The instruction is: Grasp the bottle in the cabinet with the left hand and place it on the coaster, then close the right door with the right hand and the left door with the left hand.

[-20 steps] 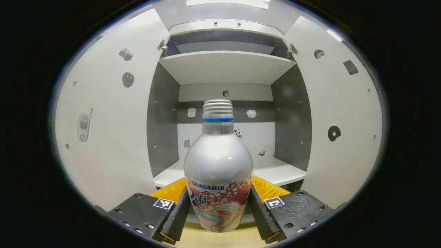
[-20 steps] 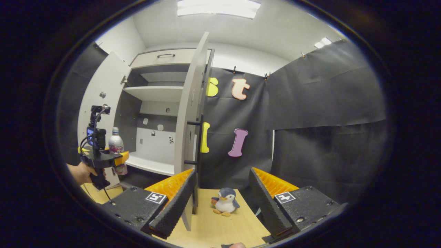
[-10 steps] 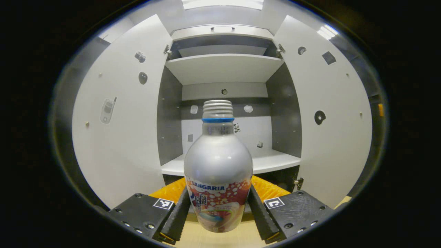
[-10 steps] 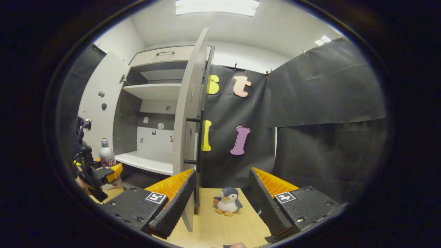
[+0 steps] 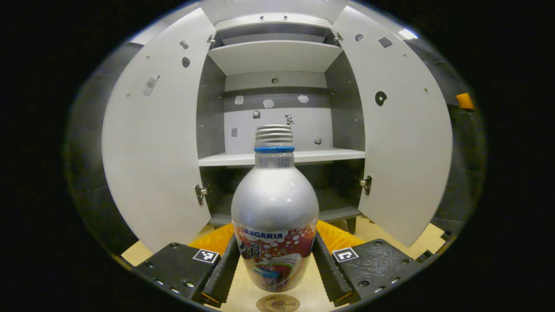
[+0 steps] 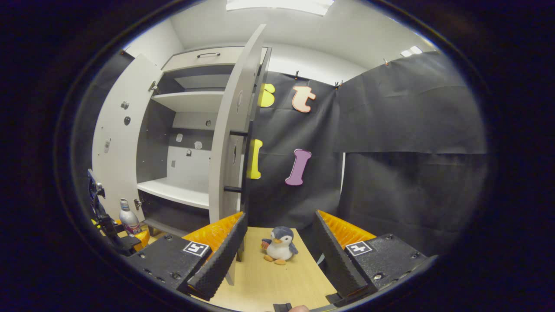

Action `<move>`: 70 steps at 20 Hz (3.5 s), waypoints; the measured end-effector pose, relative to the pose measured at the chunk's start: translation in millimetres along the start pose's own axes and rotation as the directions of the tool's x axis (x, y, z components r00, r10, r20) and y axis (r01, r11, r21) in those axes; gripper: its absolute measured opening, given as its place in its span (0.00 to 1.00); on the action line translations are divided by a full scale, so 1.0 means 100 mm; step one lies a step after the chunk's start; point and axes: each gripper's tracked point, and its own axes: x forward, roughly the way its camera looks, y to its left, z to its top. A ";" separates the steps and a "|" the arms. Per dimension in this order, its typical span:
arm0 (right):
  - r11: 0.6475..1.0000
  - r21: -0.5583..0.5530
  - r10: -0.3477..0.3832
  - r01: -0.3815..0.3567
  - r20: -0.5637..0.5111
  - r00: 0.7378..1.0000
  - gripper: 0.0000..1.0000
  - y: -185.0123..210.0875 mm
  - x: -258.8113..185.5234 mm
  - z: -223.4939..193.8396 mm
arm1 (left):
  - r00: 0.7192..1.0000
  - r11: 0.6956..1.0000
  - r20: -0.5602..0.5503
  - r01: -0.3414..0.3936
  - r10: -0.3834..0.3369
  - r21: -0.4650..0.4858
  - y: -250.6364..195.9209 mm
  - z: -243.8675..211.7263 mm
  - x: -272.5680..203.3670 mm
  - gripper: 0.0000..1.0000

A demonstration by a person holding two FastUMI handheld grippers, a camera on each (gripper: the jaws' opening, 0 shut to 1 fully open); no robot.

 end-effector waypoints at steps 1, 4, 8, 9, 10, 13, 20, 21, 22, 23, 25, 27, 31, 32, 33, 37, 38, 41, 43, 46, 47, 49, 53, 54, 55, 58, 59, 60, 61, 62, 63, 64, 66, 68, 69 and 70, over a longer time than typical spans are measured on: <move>1.000 -0.002 0.004 -0.004 -0.008 1.000 1.00 0.02 -0.01 -0.03 | 1.000 1.000 -0.023 0.001 -0.001 0.010 -0.02 -0.11 -0.01 0.84; 1.000 -0.006 0.014 -0.015 -0.030 0.999 1.00 0.07 -0.01 -0.08 | 0.996 1.000 -0.083 0.014 -0.014 0.005 -0.06 -0.42 -0.07 0.81; 1.000 -0.015 0.018 -0.018 -0.045 0.999 1.00 0.12 0.01 -0.13 | 0.991 1.000 -0.133 0.022 -0.020 0.008 -0.12 -0.76 -0.11 0.81; 1.000 -0.014 0.014 -0.015 -0.055 0.998 1.00 0.13 0.02 -0.15 | 0.989 0.999 -0.146 0.032 -0.031 0.005 -0.16 -0.84 -0.12 0.81; 1.000 -0.012 0.015 -0.016 -0.063 0.998 1.00 0.14 0.04 -0.17 | 0.988 0.999 -0.153 0.039 -0.036 0.013 -0.19 -0.91 -0.12 0.81; 1.000 -0.017 0.019 -0.020 -0.079 0.997 1.00 0.18 0.09 -0.20 | 0.984 0.999 -0.176 0.033 -0.027 0.031 -0.19 -1.09 -0.08 0.81; 0.999 -0.020 0.032 -0.034 -0.111 0.993 1.00 0.26 0.12 -0.27 | 0.976 0.998 -0.219 0.020 -0.007 0.054 -0.11 -1.46 0.03 0.81; 0.999 -0.021 0.028 -0.030 -0.112 0.993 0.99 0.25 0.13 -0.27 | 0.975 0.998 -0.221 0.019 -0.007 0.052 -0.11 -1.48 0.05 0.81; 0.999 -0.020 0.025 -0.028 -0.115 0.993 1.00 0.25 0.14 -0.28 | 0.974 0.998 -0.227 0.017 -0.003 0.056 -0.10 -1.51 0.06 0.81; 1.000 -0.020 0.017 -0.020 -0.117 0.993 1.00 0.24 0.14 -0.28 | 0.975 0.998 -0.224 0.027 -0.013 0.058 -0.10 -1.52 0.08 0.81; 1.000 -0.022 0.015 -0.018 -0.120 0.993 1.00 0.24 0.16 -0.29 | 0.969 0.998 -0.247 0.032 -0.019 0.051 -0.08 -1.62 0.11 0.84; 1.000 -0.023 0.013 -0.016 -0.120 0.993 1.00 0.23 0.17 -0.29 | 0.966 0.998 -0.258 0.025 -0.009 0.058 -0.04 -1.69 0.10 0.81; 1.000 -0.017 0.015 -0.018 -0.116 0.993 1.00 0.22 0.21 -0.30 | 0.968 0.998 -0.252 0.027 -0.010 0.062 -0.03 -1.71 0.08 0.81; 1.000 -0.017 0.015 -0.017 -0.115 0.993 1.00 0.22 0.22 -0.30 | 0.967 0.998 -0.254 0.027 -0.009 0.064 -0.03 -1.71 0.08 0.81; 1.000 -0.016 0.017 -0.019 -0.110 0.994 1.00 0.22 0.23 -0.29 | 0.963 0.997 -0.269 0.028 -0.009 0.066 -0.03 -1.74 0.08 0.81; 1.000 -0.010 0.016 -0.017 -0.094 0.995 1.00 0.19 0.25 -0.27 | 0.945 0.999 -0.327 0.003 0.009 0.038 0.05 -1.87 -0.04 0.83; 1.000 -0.005 0.018 -0.018 -0.093 0.996 1.00 0.18 0.25 -0.27 | 0.942 0.999 -0.335 0.008 0.006 0.039 0.04 -1.88 -0.07 0.83; 1.000 0.018 0.016 -0.015 -0.092 0.996 1.00 0.17 0.26 -0.30 | 0.938 0.997 -0.348 0.036 -0.011 0.067 0.02 -1.86 -0.10 0.82; 0.999 0.040 0.025 -0.022 -0.093 0.995 1.00 0.18 0.26 -0.32 | 0.936 0.997 -0.351 0.033 -0.005 0.076 0.05 -1.83 -0.13 0.83; 0.998 0.056 0.032 -0.027 -0.083 0.996 1.00 0.17 0.28 -0.31 | 0.935 0.997 -0.355 0.023 0.007 0.079 0.08 -1.76 -0.17 0.86; 0.998 0.060 0.033 -0.029 -0.076 0.997 1.00 0.15 0.29 -0.30 | 0.935 0.997 -0.355 0.019 0.011 0.080 0.10 -1.72 -0.19 0.87; 0.998 0.065 0.027 -0.023 -0.056 0.998 1.00 0.10 0.32 -0.25 | 0.933 0.997 -0.360 0.010 0.020 0.080 0.13 -1.67 -0.23 0.90; 0.994 0.107 0.005 -0.003 -0.026 1.000 1.00 -0.04 0.40 -0.17 | 0.931 0.997 -0.363 -0.003 0.033 0.083 0.17 -1.52 -0.32 0.98; 0.994 0.112 0.002 -0.001 -0.017 1.000 1.00 -0.07 0.43 -0.13 | 0.935 0.997 -0.352 -0.002 0.031 0.081 0.18 -1.45 -0.34 0.97; 0.993 0.117 -0.007 0.008 -0.007 1.000 1.00 -0.12 0.45 -0.07 | 0.939 0.997 -0.343 -0.004 0.030 0.077 0.16 -1.39 -0.37 0.98; 0.987 0.159 -0.041 0.037 0.022 0.999 0.99 -0.27 0.55 0.10 | 0.945 0.998 -0.326 0.001 0.022 0.069 0.12 -1.17 -0.45 0.98; 0.983 0.180 -0.050 0.044 0.030 0.998 1.00 -0.29 0.60 0.15 | 0.948 0.998 -0.319 0.001 0.018 0.061 0.11 -1.09 -0.46 0.98; 0.980 0.190 -0.056 0.049 0.032 0.998 0.99 -0.31 0.66 0.20 | 0.950 0.999 -0.311 0.004 0.013 0.054 0.11 -1.00 -0.47 0.98; 0.979 0.198 -0.062 0.055 0.032 0.998 0.99 -0.34 0.72 0.24 | 0.954 0.999 -0.301 0.004 0.011 0.049 0.11 -0.91 -0.48 0.98; 0.977 0.207 -0.065 0.056 0.036 0.997 0.99 -0.36 0.76 0.29 | 0.958 0.999 -0.285 0.004 0.010 0.049 0.11 -0.80 -0.50 0.97; 0.974 0.222 -0.060 0.048 0.046 0.997 1.00 -0.37 0.79 0.37 | 0.963 0.999 -0.271 -0.002 0.016 0.050 0.12 -0.67 -0.51 0.98; 0.971 0.234 -0.052 0.038 0.050 0.997 0.99 -0.35 0.82 0.40 | 0.966 0.999 -0.257 -0.001 0.012 0.042 0.13 -0.55 -0.52 0.98; 0.965 0.260 -0.030 0.014 0.058 0.998 1.00 -0.31 0.87 0.49 | 0.975 1.000 -0.224 0.001 0.004 0.023 0.12 -0.29 -0.55 0.98; 0.962 0.272 -0.011 -0.009 0.070 0.997 1.00 -0.26 0.88 0.58 | 0.981 1.000 -0.192 0.000 0.004 0.021 0.16 -0.03 -0.60 0.97; 0.961 0.275 0.004 -0.025 0.079 0.997 1.00 -0.23 0.89 0.63 | 0.984 1.000 -0.180 0.000 0.004 0.020 0.19 0.08 -0.60 0.98; 0.961 0.275 0.012 -0.034 0.080 0.997 1.00 -0.20 0.89 0.65 | 0.985 1.000 -0.171 0.000 0.002 0.013 0.21 0.18 -0.62 0.97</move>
